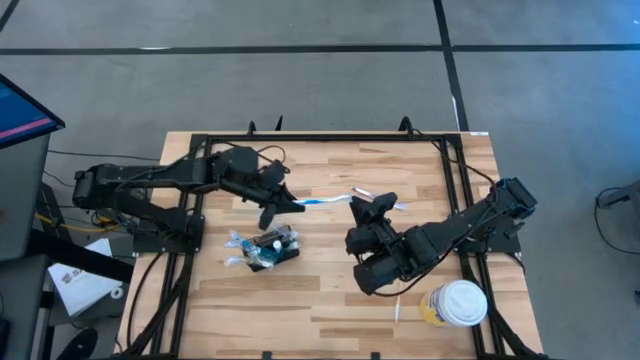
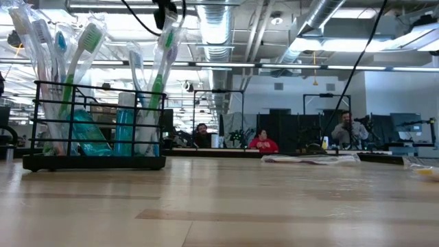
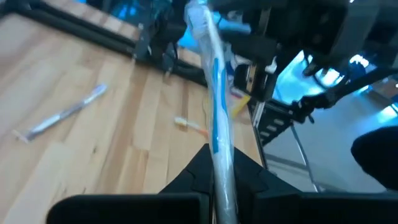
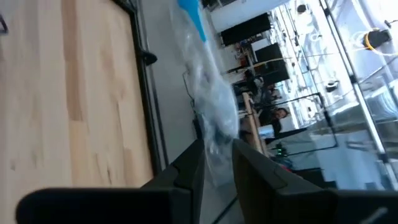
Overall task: Pick & Place toothbrushing station
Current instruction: Put the blue toothbrush into the bottom right section of the mesh organizer
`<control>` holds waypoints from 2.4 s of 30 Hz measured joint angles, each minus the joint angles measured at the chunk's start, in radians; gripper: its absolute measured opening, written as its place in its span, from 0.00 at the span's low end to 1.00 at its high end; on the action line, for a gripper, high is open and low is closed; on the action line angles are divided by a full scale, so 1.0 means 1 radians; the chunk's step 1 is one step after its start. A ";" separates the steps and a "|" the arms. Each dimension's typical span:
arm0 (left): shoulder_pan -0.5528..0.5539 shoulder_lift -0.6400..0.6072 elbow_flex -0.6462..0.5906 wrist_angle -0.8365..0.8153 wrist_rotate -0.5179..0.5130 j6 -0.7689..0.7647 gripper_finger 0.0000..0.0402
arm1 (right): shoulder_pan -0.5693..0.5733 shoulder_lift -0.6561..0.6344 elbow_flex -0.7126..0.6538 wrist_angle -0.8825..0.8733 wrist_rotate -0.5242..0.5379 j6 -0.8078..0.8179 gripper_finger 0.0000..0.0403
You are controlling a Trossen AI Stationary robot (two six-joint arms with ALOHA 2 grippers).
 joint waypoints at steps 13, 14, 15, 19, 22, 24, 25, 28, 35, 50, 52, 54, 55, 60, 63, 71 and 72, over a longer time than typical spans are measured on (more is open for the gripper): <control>-0.001 -0.072 0.001 -0.046 -0.135 0.059 0.02 | 0.005 -0.013 0.047 -0.045 -0.076 0.175 0.18; -0.004 -0.082 0.001 -0.050 -0.148 0.067 0.02 | 0.002 -0.013 0.042 -0.068 -0.081 0.207 0.18; -0.010 -0.090 0.001 -0.050 -0.160 0.079 0.02 | 0.001 -0.013 0.037 -0.100 -0.078 0.244 0.18; -0.041 -0.133 0.001 -0.043 -0.209 0.106 0.02 | -0.001 -0.013 0.024 -0.236 -0.030 0.470 0.18; -0.070 -0.161 0.000 -0.041 -0.248 0.121 0.02 | 0.005 -0.013 -0.006 -0.325 0.054 0.649 0.18; -0.089 -0.178 0.000 -0.053 -0.279 0.135 0.02 | 0.004 -0.013 -0.037 -0.384 0.084 0.768 0.17; -0.097 -0.185 0.000 -0.047 -0.294 0.137 0.02 | 0.004 -0.013 -0.055 -0.420 0.086 0.830 0.17; -0.113 -0.194 0.000 -0.048 -0.313 0.138 0.02 | -0.012 -0.014 -0.116 -0.511 0.088 1.005 0.15; -0.118 -0.197 0.000 -0.059 -0.317 0.138 0.02 | -0.051 -0.046 -0.275 -0.409 0.113 1.198 0.01; -0.118 -0.198 -0.001 -0.075 -0.317 0.138 0.02 | -0.223 -0.071 -0.448 1.202 -0.678 -0.142 0.01; -0.118 -0.207 -0.001 -0.085 -0.316 0.141 0.02 | -0.249 -0.089 -0.464 1.253 -0.707 -0.167 0.01; -0.118 -0.212 -0.001 -0.077 -0.316 0.158 0.02 | -0.281 -0.089 -0.488 1.355 -0.786 -0.174 0.02; -0.118 -0.215 -0.001 -0.084 -0.316 0.159 0.02 | -0.294 -0.089 -0.499 1.393 -0.828 -0.179 0.01; -0.118 -0.231 -0.001 -0.078 -0.316 0.166 0.02 | -0.344 -0.094 -0.550 1.680 -1.006 -0.219 0.01; -0.118 -0.241 -0.002 -0.082 -0.316 0.173 0.02 | -0.377 -0.093 -0.591 1.840 -1.130 -0.229 0.02; -0.118 -0.251 -0.001 -0.060 -0.316 0.200 0.02 | -0.528 -0.083 -0.650 2.159 -1.548 -0.028 0.10; -0.118 -0.251 -0.001 -0.056 -0.316 0.209 0.02 | -0.544 -0.084 -0.649 2.174 -1.601 -0.005 0.11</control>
